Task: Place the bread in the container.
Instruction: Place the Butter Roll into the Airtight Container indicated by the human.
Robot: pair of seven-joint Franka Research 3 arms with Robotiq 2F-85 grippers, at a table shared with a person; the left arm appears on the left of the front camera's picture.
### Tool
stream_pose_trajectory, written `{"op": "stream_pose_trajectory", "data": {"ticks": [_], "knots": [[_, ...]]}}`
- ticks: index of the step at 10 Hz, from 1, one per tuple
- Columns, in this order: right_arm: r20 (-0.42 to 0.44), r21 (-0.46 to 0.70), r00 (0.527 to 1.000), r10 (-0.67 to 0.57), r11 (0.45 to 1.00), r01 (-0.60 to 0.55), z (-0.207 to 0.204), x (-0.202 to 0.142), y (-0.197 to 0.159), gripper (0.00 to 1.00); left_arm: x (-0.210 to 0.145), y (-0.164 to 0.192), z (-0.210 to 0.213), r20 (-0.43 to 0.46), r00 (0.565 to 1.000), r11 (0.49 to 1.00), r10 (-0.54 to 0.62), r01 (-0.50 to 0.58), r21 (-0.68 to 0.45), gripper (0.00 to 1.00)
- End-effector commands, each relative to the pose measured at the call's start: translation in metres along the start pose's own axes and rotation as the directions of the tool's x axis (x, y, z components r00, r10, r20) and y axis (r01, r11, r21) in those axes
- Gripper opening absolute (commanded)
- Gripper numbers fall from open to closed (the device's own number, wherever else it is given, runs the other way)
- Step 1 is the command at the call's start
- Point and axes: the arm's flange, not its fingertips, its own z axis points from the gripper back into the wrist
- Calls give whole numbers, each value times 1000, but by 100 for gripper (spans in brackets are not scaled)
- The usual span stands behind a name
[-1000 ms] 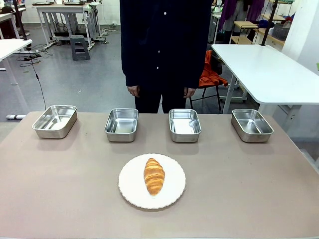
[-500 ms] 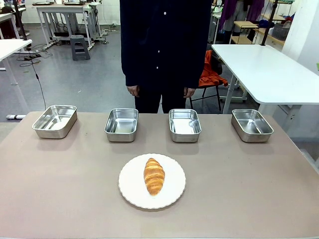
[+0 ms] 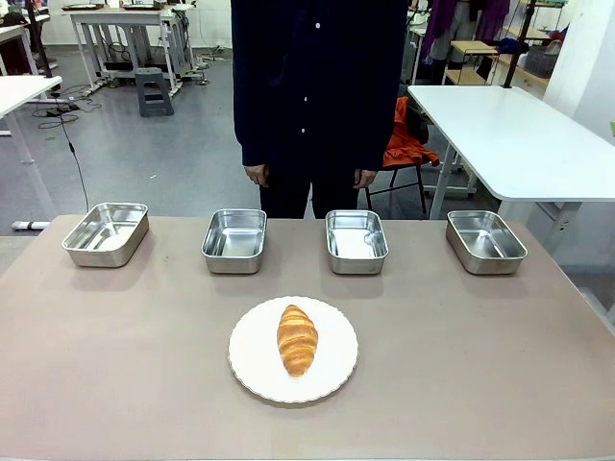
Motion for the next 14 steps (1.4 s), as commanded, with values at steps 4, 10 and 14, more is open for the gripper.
{"op": "stream_pose_trajectory", "data": {"ticks": [4,10,14], "knots": [[7,3,1000,2,1000,-2,0,0,0,100,1,0,1,2,1000,1000,7,-7,5,100],[7,3,1000,2,1000,-2,0,0,0,100,1,0,1,2,1000,1000,7,-7,5,100],[7,3,1000,2,1000,-2,0,0,0,100,1,0,1,2,1000,1000,7,-7,5,100]]}}
